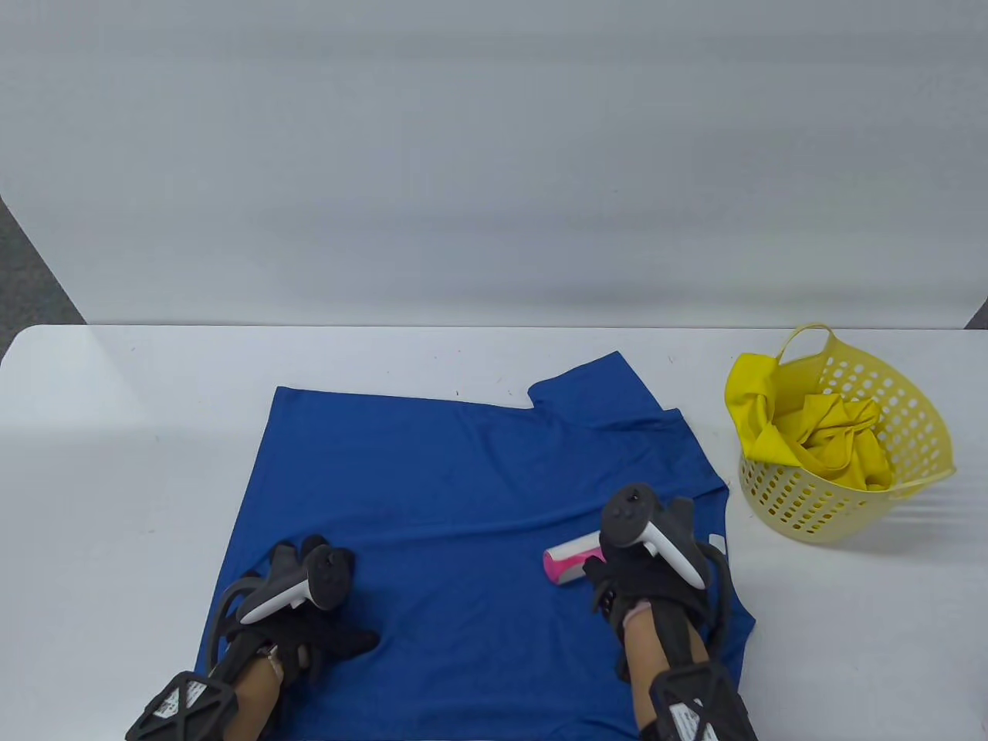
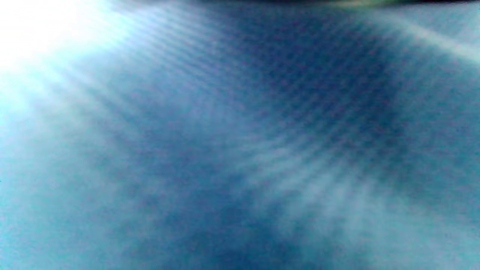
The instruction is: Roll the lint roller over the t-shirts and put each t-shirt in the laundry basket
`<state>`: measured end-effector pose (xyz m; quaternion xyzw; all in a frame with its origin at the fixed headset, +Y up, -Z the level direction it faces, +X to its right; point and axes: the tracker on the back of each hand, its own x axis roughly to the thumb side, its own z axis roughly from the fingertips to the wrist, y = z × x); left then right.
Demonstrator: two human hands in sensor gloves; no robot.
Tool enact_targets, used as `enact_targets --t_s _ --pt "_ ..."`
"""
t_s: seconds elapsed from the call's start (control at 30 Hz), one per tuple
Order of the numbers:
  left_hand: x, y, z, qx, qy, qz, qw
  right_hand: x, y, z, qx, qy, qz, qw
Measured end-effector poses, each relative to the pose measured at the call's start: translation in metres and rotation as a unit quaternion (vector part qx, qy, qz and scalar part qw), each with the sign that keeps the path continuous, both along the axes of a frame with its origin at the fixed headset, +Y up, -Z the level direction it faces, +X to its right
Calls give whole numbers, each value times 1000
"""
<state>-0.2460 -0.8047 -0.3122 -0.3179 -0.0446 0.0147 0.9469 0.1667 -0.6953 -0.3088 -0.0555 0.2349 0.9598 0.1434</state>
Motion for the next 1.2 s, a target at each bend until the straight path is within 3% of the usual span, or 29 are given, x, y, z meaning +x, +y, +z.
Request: enact_targets --t_s 0.17,0.33,0.4,0.5,0.63,0.67,0.8,0.97,1.2 --pt "0 0 0 0 0 -1 1000 24 -8 35 35 0 -32 999" --pt "0 0 0 0 0 -1 1000 36 -23 34 50 0 -82 995" --pt "0 0 0 0 0 -1 1000 36 -27 31 93 13 -46 995" --pt "0 -1 0 0 0 2 1000 40 -27 26 138 13 -60 988" --pt "0 -1 0 0 1 4 1000 62 -16 32 285 -64 -51 955" --pt "0 -1 0 0 1 4 1000 68 -15 34 300 -85 -38 949" --pt "0 -1 1 1 2 4 1000 105 -16 44 294 -183 8 938" --pt "0 -1 1 2 2 4 1000 146 -27 55 295 -290 -18 910" --pt "-1 -2 2 4 2 4 1000 160 -47 51 235 -328 34 914"
